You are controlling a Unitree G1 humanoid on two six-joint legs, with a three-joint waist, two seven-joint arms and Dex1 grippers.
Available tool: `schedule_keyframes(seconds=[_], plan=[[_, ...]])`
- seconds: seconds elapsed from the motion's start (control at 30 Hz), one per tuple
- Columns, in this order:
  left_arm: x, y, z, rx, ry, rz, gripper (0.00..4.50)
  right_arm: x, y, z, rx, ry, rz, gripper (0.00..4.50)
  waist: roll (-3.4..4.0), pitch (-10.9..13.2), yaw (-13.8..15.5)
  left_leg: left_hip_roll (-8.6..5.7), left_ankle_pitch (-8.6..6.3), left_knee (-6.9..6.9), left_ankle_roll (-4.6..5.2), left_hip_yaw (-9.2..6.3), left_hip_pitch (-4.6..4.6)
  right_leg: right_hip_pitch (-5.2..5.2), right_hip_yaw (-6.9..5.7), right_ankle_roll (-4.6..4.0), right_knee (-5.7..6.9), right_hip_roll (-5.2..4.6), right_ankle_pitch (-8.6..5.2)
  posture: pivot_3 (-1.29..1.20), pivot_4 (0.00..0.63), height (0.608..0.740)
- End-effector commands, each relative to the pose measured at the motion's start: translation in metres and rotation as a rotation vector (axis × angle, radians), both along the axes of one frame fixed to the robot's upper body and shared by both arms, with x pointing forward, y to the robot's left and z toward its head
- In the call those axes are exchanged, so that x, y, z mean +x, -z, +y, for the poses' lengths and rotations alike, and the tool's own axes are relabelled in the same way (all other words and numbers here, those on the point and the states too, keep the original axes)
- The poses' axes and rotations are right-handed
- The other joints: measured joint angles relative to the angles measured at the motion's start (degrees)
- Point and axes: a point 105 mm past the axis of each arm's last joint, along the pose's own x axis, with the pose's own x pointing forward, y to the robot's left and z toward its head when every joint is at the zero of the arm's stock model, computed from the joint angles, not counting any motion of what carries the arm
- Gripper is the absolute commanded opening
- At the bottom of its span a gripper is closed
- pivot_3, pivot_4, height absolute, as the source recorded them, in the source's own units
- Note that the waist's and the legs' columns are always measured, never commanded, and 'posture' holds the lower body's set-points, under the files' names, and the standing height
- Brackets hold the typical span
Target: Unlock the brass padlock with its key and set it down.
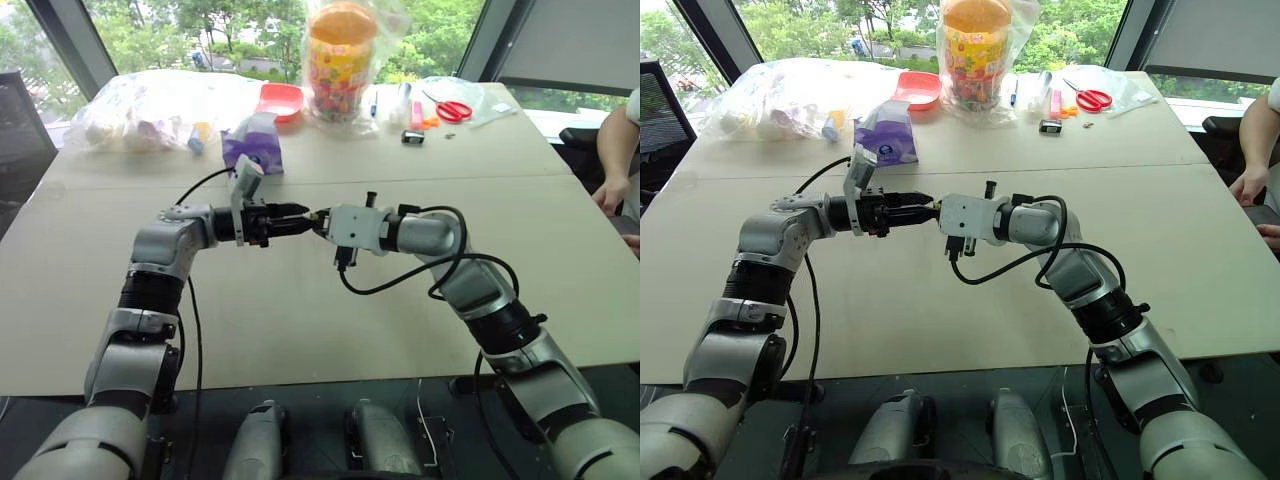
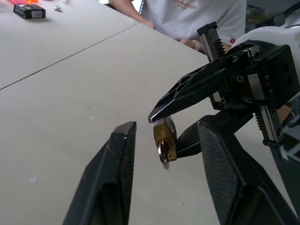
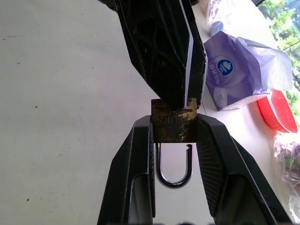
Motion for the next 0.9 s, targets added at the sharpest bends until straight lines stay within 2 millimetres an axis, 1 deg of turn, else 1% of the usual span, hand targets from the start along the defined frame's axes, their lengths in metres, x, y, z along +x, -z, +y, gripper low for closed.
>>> schedule_keyframes(seconds=[0.03, 0.07, 0.37, 0.43, 0.5, 0.53, 0.57, 0.6, 0.73, 0.8, 0.9], plan=[[-0.001, -0.002, -0.006, 0.016, 0.032, -0.034, 0.37, -0.002, -0.024, 0.006, 0.031, -0.024, -0.084, 0.68, -0.01, 0.00, 0.00, 0.00, 0.00, 0.00, 0.00, 0.00, 0.00, 0.00, 0.00, 0.00, 0.00, 0.00, 0.00, 0.00, 0.150, 0.740], [-0.001, -0.001, -0.007, 0.020, 0.036, -0.034, 0.03, -0.002, -0.025, 0.006, 0.032, -0.024, -0.085, 0.68, 0.00, 0.00, 0.00, 0.00, 0.00, 0.00, 0.00, 0.00, 0.00, -0.01, 0.00, 0.00, 0.00, 0.00, 0.00, 0.00, 0.150, 0.740], [0.003, -0.002, -0.009, 0.013, 0.018, -0.027, 0.00, -0.005, -0.025, 0.006, 0.038, -0.022, -0.080, 0.68, 0.00, 0.00, -0.01, 0.00, 0.00, 0.00, 0.00, 0.00, 0.00, 0.00, 0.00, 0.00, 0.00, 0.00, 0.00, 0.00, 0.150, 0.740], [0.004, -0.005, -0.006, -0.015, 0.001, -0.014, 0.00, -0.005, -0.024, 0.004, 0.050, -0.018, -0.056, 1.73, 0.00, 0.00, 0.00, 0.00, 0.00, 0.00, 0.00, 0.00, 0.00, 0.00, 0.00, 0.00, 0.00, 0.00, 0.00, 0.00, 0.150, 0.740], [0.005, -0.008, -0.002, -0.056, -0.016, 0.013, 0.00, -0.004, -0.025, -0.005, 0.056, 0.011, -0.057, 2.58, -0.01, 0.00, 0.00, 0.00, 0.00, 0.00, 0.00, 0.00, 0.00, 0.00, 0.00, 0.00, 0.00, 0.00, 0.00, 0.00, 0.150, 0.740], [0.005, -0.010, 0.000, -0.081, -0.021, 0.025, 0.00, -0.004, -0.027, -0.010, 0.079, 0.035, -0.058, 3.12, 0.00, 0.00, 0.00, 0.00, 0.00, 0.00, 0.00, 0.00, 0.00, 0.00, 0.00, 0.00, 0.00, 0.00, 0.00, 0.00, 0.150, 0.740], [0.004, -0.015, 0.003, -0.124, -0.016, 0.038, 0.00, -0.008, -0.031, -0.015, 0.158, 0.053, -0.010, 3.56, -0.01, 0.00, 0.03, 0.00, 0.00, 0.00, 0.00, 0.00, 0.00, 0.00, 0.00, 0.00, 0.00, 0.00, 0.00, 0.00, 0.150, 0.740], [0.002, -0.019, 0.005, -0.154, -0.005, 0.050, 0.00, -0.012, -0.036, -0.019, 0.242, 0.068, 0.041, 3.56, -0.01, 0.00, 0.15, 0.00, 0.00, 0.00, 0.00, -0.01, -0.01, 0.00, 0.00, 0.00, -0.01, 0.00, 0.00, 0.00, 0.150, 0.740], [-0.004, -0.027, 0.010, -0.202, 0.019, 0.071, 0.00, -0.026, -0.046, -0.027, 0.439, 0.102, 0.168, 3.56, -0.01, 0.00, 0.08, 0.01, 0.00, 0.00, 0.00, -0.05, -0.01, 0.02, -0.01, 0.00, 0.00, -0.01, 0.00, 0.00, 0.150, 0.740], [-0.007, -0.028, 0.011, -0.208, 0.036, 0.080, 0.00, -0.026, -0.049, -0.032, 0.492, 0.143, 0.191, 3.56, -0.01, 0.00, 0.01, 0.01, 0.00, 0.00, 0.00, -0.06, 0.00, 0.02, -0.01, 0.00, 0.03, -0.01, 0.00, 0.00, 0.150, 0.740], [-0.016, -0.030, 0.011, -0.215, 0.082, 0.101, 0.00, -0.023, -0.051, -0.036, 0.509, 0.186, 0.187, 3.56, -0.01, 0.00, 0.01, 0.01, 0.00, 0.00, -0.01, -0.06, 0.03, 0.03, -0.01, 0.00, 0.05, -0.01, 0.00, 0.00, 0.150, 0.740]])
